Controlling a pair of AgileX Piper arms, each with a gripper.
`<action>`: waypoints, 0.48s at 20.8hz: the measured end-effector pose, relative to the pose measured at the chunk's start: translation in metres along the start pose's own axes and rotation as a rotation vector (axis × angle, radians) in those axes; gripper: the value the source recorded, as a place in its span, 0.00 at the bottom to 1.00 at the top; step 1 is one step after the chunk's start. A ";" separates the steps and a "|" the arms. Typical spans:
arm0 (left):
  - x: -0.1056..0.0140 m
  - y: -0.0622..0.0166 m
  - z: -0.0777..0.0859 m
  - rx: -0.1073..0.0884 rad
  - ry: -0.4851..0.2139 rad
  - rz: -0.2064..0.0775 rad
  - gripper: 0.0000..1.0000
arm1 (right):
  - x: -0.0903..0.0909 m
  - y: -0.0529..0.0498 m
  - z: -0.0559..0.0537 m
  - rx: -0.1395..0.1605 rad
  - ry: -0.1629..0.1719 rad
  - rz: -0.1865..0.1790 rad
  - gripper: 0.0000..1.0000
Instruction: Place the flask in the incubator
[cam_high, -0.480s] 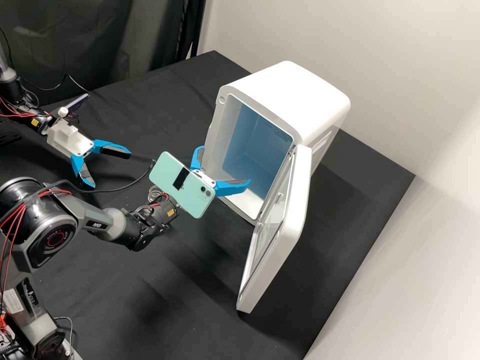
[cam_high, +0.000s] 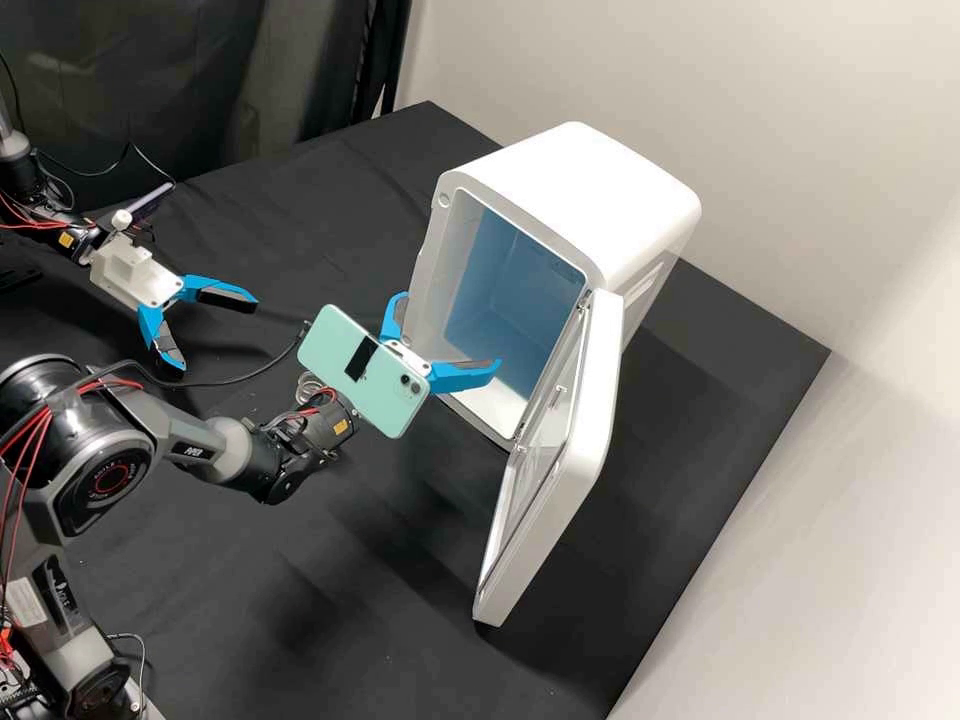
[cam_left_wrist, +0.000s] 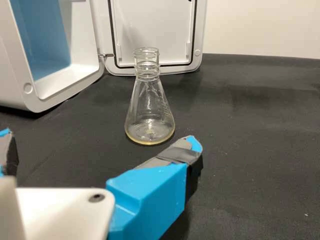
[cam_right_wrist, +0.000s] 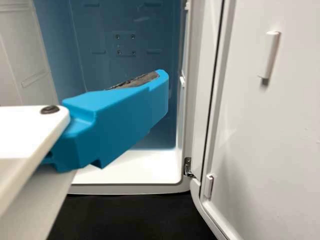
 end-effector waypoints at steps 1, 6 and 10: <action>0.000 0.0000 0.000 0.000 0.000 0.000 1.00 | -0.002 0.000 0.002 -0.003 0.006 0.009 1.00; -0.002 -0.0013 0.004 0.001 -0.010 -0.005 1.00 | -0.026 0.005 0.011 -0.017 0.075 -0.001 1.00; -0.002 -0.0032 0.007 -0.001 -0.019 -0.014 1.00 | -0.061 0.012 -0.005 -0.098 0.267 -0.039 1.00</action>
